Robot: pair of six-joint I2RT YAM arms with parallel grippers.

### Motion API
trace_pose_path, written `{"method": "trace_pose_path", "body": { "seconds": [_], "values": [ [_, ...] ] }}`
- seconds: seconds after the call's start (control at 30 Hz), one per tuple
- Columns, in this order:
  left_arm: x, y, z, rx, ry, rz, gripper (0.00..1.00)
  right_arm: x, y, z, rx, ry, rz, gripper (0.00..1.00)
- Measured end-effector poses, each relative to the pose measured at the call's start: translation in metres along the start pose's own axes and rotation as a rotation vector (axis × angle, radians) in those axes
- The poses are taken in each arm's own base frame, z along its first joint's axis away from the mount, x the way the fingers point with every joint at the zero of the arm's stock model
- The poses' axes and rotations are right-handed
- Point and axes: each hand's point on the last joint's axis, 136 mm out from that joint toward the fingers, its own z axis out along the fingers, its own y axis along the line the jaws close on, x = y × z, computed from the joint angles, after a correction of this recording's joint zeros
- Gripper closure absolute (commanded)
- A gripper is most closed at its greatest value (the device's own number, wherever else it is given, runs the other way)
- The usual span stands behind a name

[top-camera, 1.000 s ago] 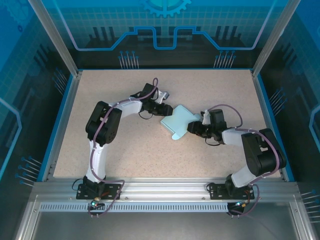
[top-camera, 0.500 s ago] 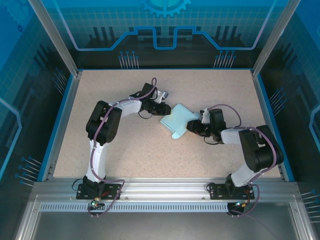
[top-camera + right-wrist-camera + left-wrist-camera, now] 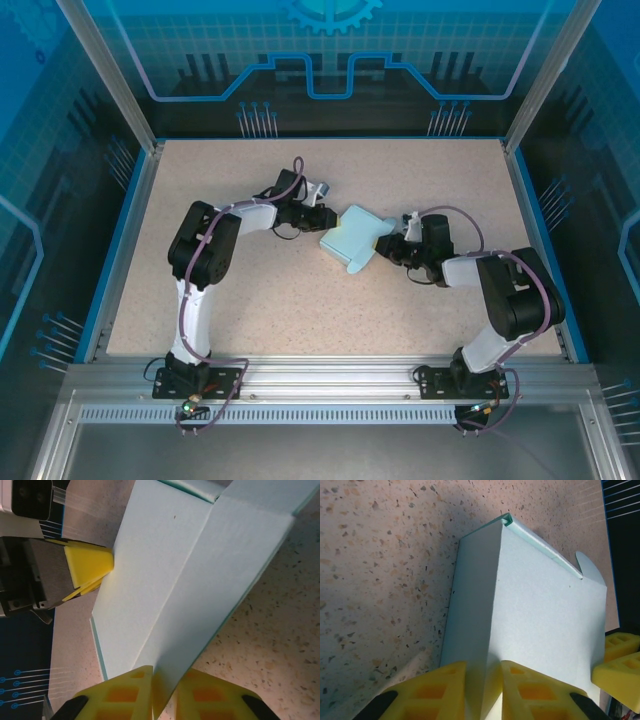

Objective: Fold the paper box

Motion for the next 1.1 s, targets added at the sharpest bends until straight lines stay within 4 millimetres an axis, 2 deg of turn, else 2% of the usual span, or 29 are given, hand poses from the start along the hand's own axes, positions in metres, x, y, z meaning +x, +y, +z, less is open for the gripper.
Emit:
{"method": "trace_pose_path", "body": {
  "seconds": [0.37,0.73,1.1],
  "values": [
    [0.001,-0.002,-0.001,0.02,0.008,-0.006,0.77,-0.013,0.022,-0.009,-0.05,-0.042,-0.007,0.86],
    [0.008,-0.01,0.001,0.048,0.036,-0.007,0.7,-0.021,0.041,-0.019,-0.082,-0.065,-0.032,0.86],
    [0.013,-0.011,0.008,0.054,0.058,-0.011,0.66,-0.023,0.048,-0.022,-0.061,-0.075,-0.036,0.84]
  ]
}}
